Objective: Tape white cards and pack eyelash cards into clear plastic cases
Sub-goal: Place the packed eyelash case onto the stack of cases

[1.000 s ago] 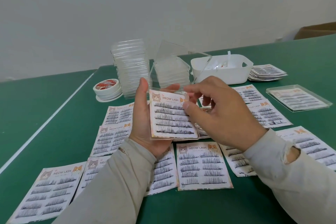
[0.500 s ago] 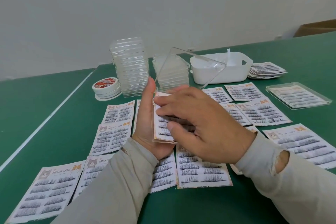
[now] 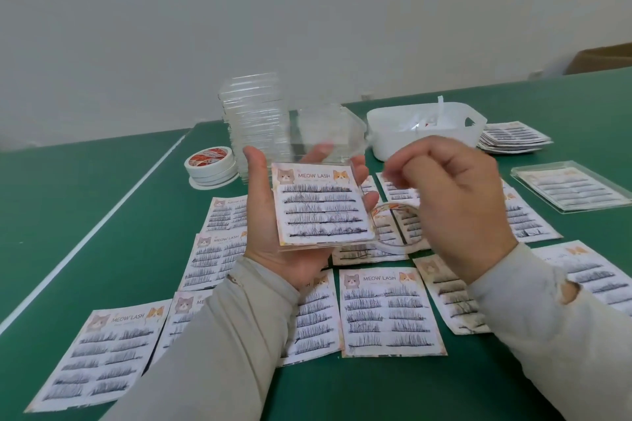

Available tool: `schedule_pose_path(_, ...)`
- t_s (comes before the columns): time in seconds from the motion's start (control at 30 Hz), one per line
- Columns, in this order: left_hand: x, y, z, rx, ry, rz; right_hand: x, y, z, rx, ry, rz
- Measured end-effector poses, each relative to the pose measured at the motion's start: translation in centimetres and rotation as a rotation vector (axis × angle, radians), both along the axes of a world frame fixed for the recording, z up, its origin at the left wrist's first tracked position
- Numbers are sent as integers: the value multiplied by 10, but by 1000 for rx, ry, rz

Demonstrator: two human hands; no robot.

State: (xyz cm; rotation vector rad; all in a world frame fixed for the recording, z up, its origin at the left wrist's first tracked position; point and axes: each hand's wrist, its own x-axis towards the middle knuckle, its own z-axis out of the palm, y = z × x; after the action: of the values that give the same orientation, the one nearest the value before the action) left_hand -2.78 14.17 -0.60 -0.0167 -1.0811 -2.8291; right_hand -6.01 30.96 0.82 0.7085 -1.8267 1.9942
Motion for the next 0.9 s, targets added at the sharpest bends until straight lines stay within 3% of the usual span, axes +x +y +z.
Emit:
schedule_pose_path(0.07,3,2,3,-5,-14,14,-8,2,3,-84,-186,-97)
schedule_pose_path(0.17,1,5,2,-40,-28,-8,-8,3,2,46,-348,-35)
schedule_pose_path(0.33,-4,18,-1,-246,3,152,4,6,4,620,-261,274)
schedule_pose_path(0.47,-5,22,-6,-348,42,168,10,10,7,732,-310,264)
schedule_pose_path(0.57,-6,23,-7,-435,68,147,3,38,18,734,-284,86)
schedule_pose_path(0.67,-7,24,-8,-555,37,225,-26,98,25,795,-283,-349)
schedule_pose_path(0.73,-9,23,-11,-659,22,282,-47,140,25,896,-425,-608)
schedule_pose_path(0.8,-11,23,-13,-714,0,323,-66,169,19,1061,-576,-697)
schedule_pose_path(0.9,-13,21,-14,-712,-19,347,-87,186,7,1218,-643,-698)
